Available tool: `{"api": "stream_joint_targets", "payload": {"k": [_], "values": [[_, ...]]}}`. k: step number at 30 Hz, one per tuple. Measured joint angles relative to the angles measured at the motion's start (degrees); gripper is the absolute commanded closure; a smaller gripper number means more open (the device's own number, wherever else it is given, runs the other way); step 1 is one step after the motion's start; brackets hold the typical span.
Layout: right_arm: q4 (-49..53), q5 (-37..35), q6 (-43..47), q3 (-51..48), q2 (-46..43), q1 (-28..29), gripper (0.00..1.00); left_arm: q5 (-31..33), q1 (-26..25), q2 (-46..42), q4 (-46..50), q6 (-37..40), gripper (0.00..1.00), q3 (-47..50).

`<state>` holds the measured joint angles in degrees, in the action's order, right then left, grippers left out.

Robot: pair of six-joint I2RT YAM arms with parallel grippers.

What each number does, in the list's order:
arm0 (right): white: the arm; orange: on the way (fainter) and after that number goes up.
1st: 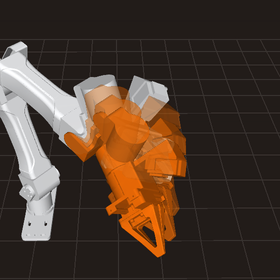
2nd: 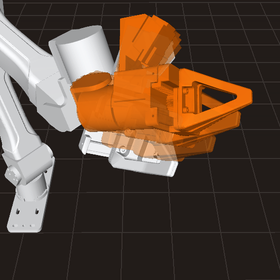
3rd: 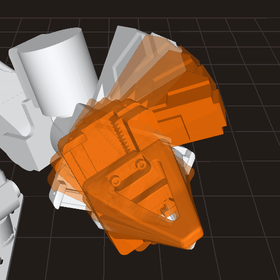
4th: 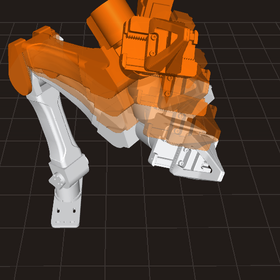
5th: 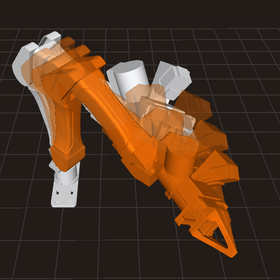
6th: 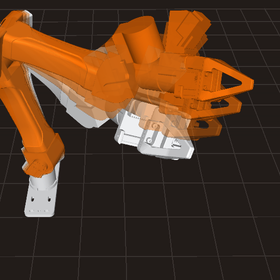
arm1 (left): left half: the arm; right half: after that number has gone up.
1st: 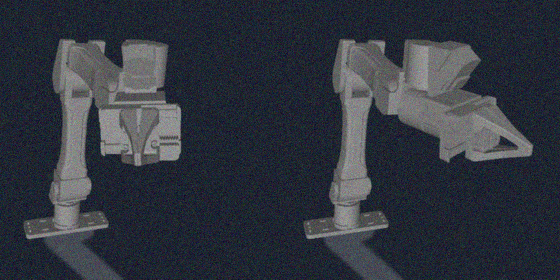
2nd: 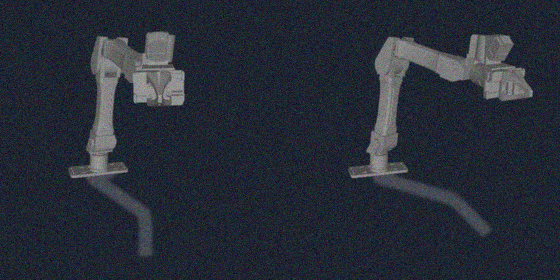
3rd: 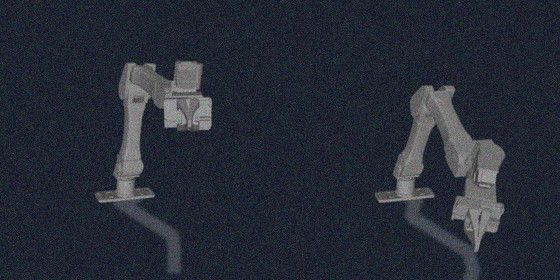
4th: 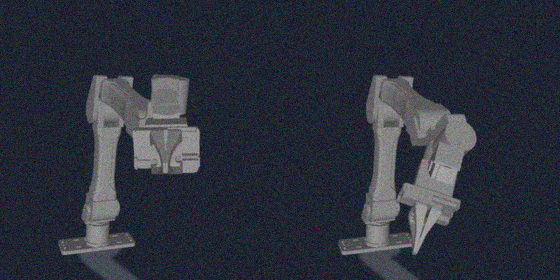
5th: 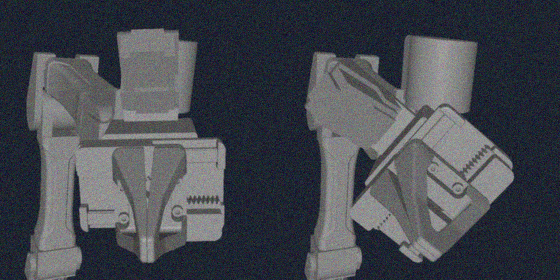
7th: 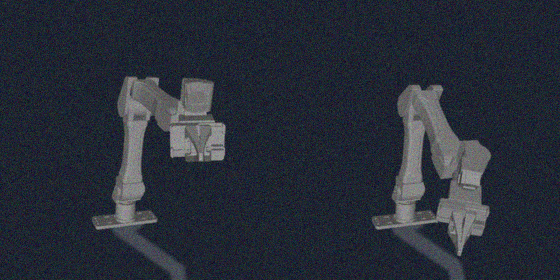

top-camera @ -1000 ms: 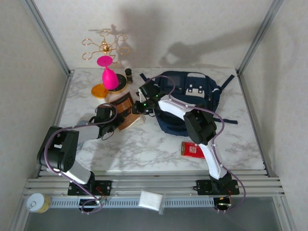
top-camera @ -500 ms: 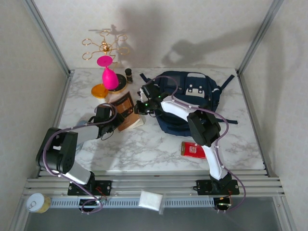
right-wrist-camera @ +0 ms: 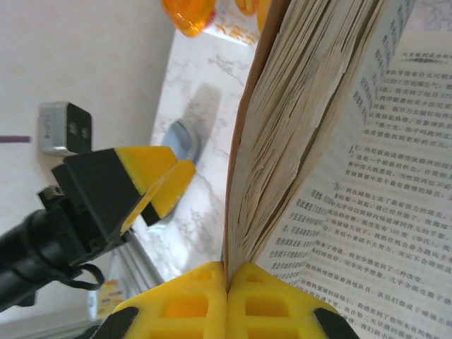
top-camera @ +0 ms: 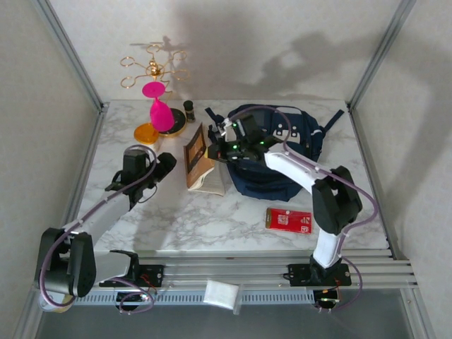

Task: Pack the student bag
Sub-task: Pass the book.

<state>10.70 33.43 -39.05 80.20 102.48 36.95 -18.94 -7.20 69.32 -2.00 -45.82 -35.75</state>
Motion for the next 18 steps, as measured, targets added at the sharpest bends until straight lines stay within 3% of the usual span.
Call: {"api": "stream_joint_targets", "payload": {"k": [6, 11, 15, 18], "values": [[-4.07, 4.42, -3.43, -4.02, -6.75, -0.83, 1.0, -8.74, -0.61, -2.54, -5.6, -6.75, 0.09, 2.43], [-8.5, 9.22, -7.3, -6.56, -9.81, -1.2, 1.0, -12.92, -4.55, -2.49, -11.85, -12.66, 0.1, 3.15], [-12.39, 11.67, -9.55, -8.5, -10.51, -1.51, 1.0, -14.78, -7.39, -1.95, -18.23, -17.66, 0.19, 3.15], [-14.1, 12.94, -10.32, -10.21, -11.06, -2.14, 1.0, -14.71, -8.7, -1.77, -21.35, -20.94, 0.33, 3.23]]}}
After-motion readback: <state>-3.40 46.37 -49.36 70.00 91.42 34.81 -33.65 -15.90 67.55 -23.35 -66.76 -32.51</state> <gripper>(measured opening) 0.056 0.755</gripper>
